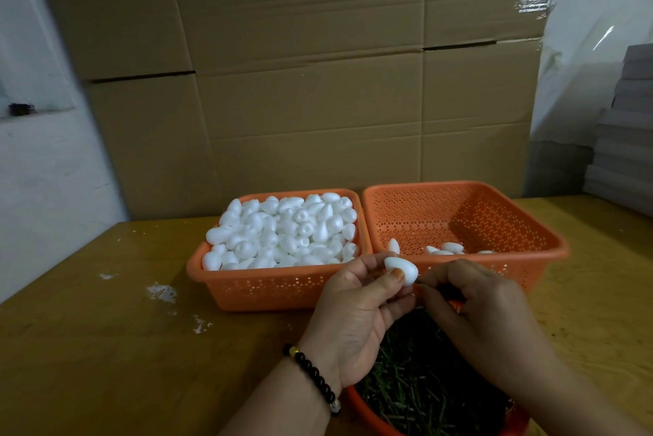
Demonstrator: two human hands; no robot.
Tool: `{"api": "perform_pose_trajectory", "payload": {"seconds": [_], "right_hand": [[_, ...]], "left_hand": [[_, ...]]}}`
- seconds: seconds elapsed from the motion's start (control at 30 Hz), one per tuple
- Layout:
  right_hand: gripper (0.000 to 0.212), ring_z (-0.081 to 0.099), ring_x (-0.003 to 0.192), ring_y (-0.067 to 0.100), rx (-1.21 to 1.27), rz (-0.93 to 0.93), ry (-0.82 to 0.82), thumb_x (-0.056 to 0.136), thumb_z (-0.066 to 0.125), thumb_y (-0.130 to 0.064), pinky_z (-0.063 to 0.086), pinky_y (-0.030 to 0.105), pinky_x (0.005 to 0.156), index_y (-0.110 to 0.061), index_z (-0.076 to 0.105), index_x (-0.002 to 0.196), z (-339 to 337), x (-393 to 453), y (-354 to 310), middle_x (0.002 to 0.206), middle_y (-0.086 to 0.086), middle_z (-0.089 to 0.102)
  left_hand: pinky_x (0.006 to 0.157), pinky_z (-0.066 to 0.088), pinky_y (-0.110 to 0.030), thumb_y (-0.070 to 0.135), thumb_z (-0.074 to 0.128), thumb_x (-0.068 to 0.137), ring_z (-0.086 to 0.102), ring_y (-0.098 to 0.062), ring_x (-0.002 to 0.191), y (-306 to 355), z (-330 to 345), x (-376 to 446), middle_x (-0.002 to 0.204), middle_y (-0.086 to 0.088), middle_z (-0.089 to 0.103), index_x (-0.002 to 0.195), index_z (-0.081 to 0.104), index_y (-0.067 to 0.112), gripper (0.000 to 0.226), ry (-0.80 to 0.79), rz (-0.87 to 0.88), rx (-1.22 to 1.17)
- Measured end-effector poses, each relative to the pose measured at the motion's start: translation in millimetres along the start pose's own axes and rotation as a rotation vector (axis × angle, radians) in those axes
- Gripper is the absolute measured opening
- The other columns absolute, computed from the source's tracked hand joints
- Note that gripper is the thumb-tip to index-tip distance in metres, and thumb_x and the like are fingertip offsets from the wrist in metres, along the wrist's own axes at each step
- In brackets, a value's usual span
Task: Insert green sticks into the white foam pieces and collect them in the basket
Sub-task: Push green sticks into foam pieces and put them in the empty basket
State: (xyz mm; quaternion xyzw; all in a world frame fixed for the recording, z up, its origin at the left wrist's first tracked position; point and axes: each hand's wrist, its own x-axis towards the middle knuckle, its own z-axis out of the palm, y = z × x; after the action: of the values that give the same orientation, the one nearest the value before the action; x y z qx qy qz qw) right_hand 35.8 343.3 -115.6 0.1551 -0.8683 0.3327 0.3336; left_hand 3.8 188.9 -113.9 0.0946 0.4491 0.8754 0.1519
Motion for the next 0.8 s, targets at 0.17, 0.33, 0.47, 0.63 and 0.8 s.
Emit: {"api": "perform_pose_trajectory", "payload": {"seconds": [0.17, 0.33, 0.47, 0.63, 0.8], "right_hand": [[0.014, 0.063, 0.069, 0.003, -0.003, 0.006, -0.016, 0.076, 0.077, -0.007, 0.047, 0.018, 0.065, -0.019, 0.07, 0.078, -0.2, 0.3, -0.2, 0.079, -0.009, 0.067], [0.014, 0.061, 0.068, 0.002, 0.003, 0.002, -0.025, 0.076, 0.076, -0.007, 0.045, 0.013, 0.065, -0.019, 0.069, 0.077, 0.1, 0.6, 0.2, 0.077, -0.01, 0.065], [0.017, 0.061, 0.07, 0.003, 0.029, 0.007, -0.032, 0.077, 0.075, -0.005, 0.044, 0.012, 0.064, -0.02, 0.067, 0.075, -0.4, 2.2, -0.1, 0.074, -0.013, 0.064], [0.018, 0.06, 0.058, 0.004, 0.117, 0.081, -0.103, 0.083, 0.07, -0.011, 0.04, 0.01, 0.053, -0.025, 0.065, 0.072, -2.4, 3.3, -1.3, 0.063, -0.012, 0.066], [0.017, 0.059, 0.048, 0.004, 0.23, 0.173, -0.184, 0.088, 0.065, -0.016, 0.038, 0.01, 0.048, -0.024, 0.066, 0.074, -4.5, 4.9, -2.1, 0.064, -0.005, 0.07]], "left_hand": [[0.072, 0.056, -0.028, 0.002, 0.065, 0.08, 0.068, -0.013, 0.078, -0.1, 0.3, -0.3, 0.092, -0.01, 0.071, 0.108, 0.063, 0.004, 0.028, -0.01, -0.004, 0.005], [0.071, 0.056, -0.027, 0.003, 0.066, 0.077, 0.067, -0.013, 0.077, 0.8, 1.7, -0.6, 0.089, -0.009, 0.07, 0.106, 0.063, 0.003, 0.029, -0.018, -0.009, 0.001], [0.07, 0.056, -0.028, 0.0, 0.062, 0.082, 0.067, -0.014, 0.077, 1.9, 2.4, -0.9, 0.089, -0.01, 0.07, 0.107, 0.062, 0.002, 0.025, -0.025, -0.012, 0.001], [0.073, 0.057, -0.03, 0.0, 0.063, 0.08, 0.066, -0.016, 0.08, 2.4, 3.5, -2.1, 0.091, -0.012, 0.069, 0.108, 0.062, 0.0, 0.029, -0.048, -0.006, 0.007], [0.076, 0.057, -0.032, -0.004, 0.059, 0.086, 0.068, -0.017, 0.082, 1.7, 2.4, -1.7, 0.093, -0.013, 0.07, 0.111, 0.061, -0.001, 0.025, -0.037, -0.012, 0.021]]}}
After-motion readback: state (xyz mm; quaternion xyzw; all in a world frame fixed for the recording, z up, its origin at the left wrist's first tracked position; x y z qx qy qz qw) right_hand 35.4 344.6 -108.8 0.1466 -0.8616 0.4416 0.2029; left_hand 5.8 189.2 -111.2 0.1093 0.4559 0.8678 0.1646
